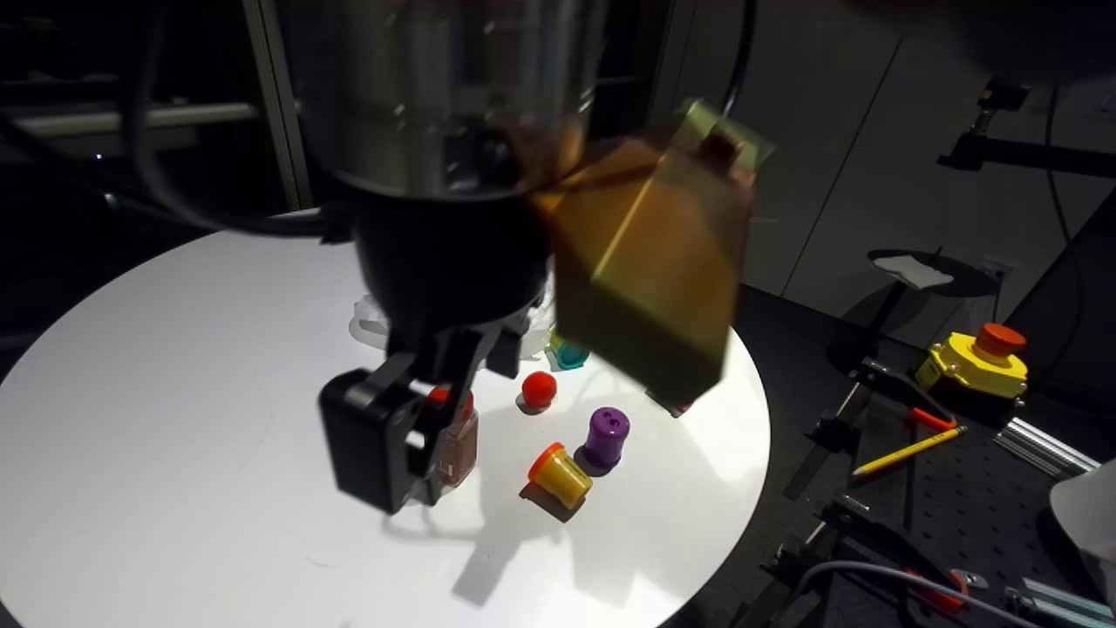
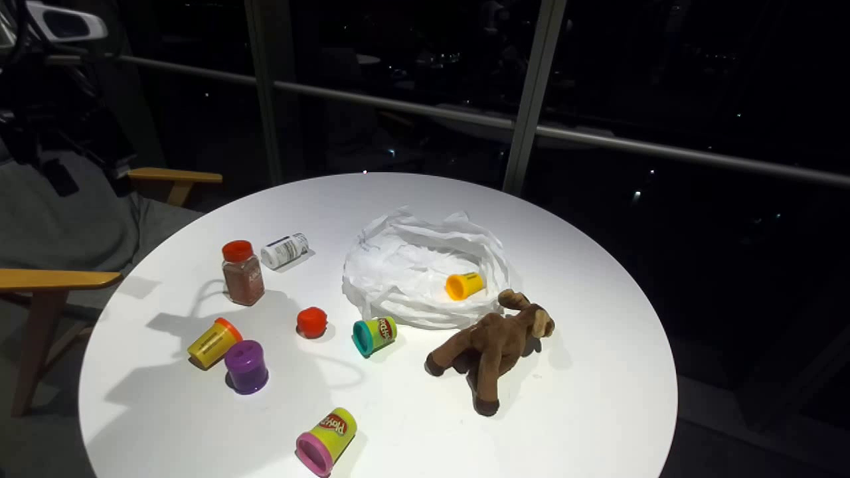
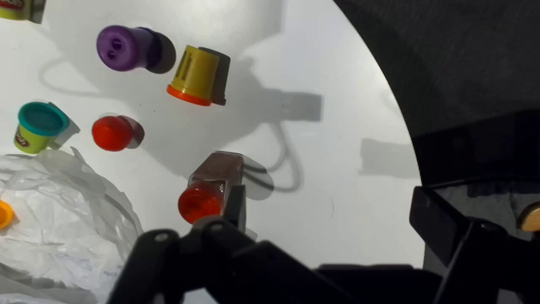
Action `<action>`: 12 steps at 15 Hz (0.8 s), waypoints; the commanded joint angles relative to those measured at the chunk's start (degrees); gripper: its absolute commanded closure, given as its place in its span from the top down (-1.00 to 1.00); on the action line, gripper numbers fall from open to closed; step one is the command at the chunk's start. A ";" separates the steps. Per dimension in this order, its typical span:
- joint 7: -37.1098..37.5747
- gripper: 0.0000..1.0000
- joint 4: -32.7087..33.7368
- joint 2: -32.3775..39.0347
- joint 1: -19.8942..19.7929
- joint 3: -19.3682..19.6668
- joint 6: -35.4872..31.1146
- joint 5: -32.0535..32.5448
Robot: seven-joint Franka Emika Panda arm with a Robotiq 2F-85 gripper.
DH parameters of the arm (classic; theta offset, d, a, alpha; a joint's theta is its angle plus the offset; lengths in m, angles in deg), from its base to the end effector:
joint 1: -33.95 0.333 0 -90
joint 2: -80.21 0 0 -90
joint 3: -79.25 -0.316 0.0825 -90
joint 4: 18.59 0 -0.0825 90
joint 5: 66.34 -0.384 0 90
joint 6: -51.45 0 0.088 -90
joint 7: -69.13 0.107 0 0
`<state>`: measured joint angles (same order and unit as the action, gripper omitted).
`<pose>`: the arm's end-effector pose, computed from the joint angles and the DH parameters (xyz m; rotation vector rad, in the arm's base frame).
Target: Pick up the objects from the table and put them on the plastic
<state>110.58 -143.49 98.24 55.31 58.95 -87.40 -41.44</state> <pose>0.4163 0.3682 0.2490 2.9493 0.4832 0.1293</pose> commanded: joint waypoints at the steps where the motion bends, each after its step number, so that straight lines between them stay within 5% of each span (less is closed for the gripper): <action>1: 1.18 1.00 8.47 8.49 5.49 6.23 -2.57 2.42; 12: -9.49 1.00 6.89 10.64 2.41 13.52 -6.54 -4.70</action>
<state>106.58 -135.02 109.68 59.50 72.12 -92.64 -43.30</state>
